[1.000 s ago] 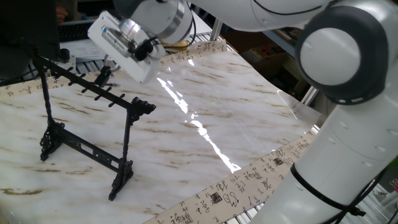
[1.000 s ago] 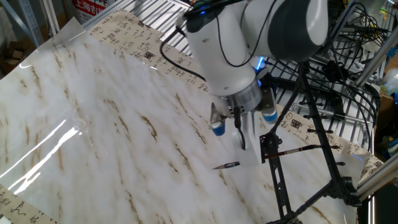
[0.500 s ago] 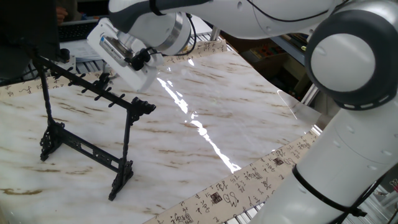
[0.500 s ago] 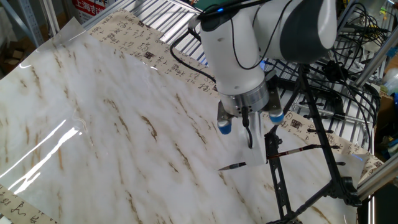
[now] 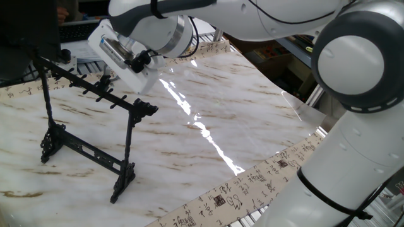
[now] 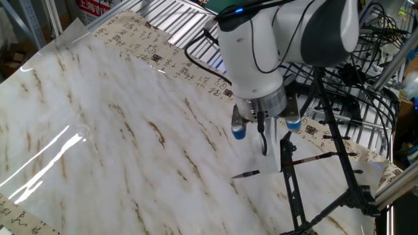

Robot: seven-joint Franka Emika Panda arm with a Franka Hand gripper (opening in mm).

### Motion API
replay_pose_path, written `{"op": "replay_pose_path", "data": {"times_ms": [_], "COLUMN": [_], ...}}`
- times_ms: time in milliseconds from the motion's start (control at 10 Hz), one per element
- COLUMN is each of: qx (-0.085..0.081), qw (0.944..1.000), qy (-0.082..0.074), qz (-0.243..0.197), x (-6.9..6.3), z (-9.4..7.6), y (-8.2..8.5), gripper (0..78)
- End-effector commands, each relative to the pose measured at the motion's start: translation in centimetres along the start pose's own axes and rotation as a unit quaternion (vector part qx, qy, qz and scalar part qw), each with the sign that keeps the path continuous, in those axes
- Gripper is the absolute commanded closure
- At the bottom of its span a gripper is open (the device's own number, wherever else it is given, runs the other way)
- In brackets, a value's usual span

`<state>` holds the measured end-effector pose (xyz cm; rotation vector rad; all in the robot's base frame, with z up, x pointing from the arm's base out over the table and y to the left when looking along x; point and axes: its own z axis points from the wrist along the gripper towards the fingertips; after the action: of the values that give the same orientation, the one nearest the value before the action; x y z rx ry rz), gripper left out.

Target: Place the brush on the pen rack

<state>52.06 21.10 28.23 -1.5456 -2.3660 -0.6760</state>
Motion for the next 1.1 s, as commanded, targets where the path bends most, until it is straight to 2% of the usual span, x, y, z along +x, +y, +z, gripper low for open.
{"op": "replay_pose_path", "data": {"times_ms": [100, 600, 1100], "qx": [0.002, 0.002, 0.004], "qw": [0.9998, 0.9995, 0.9993], "qy": [-0.017, -0.015, -0.023], "qz": [0.013, 0.026, 0.029], "x": [0.5, 0.9, 0.98], "z": [0.03, 0.01, -0.01], "y": [-0.22, -0.35, -0.38], "gripper": [76.4, 76.4, 76.4]}}
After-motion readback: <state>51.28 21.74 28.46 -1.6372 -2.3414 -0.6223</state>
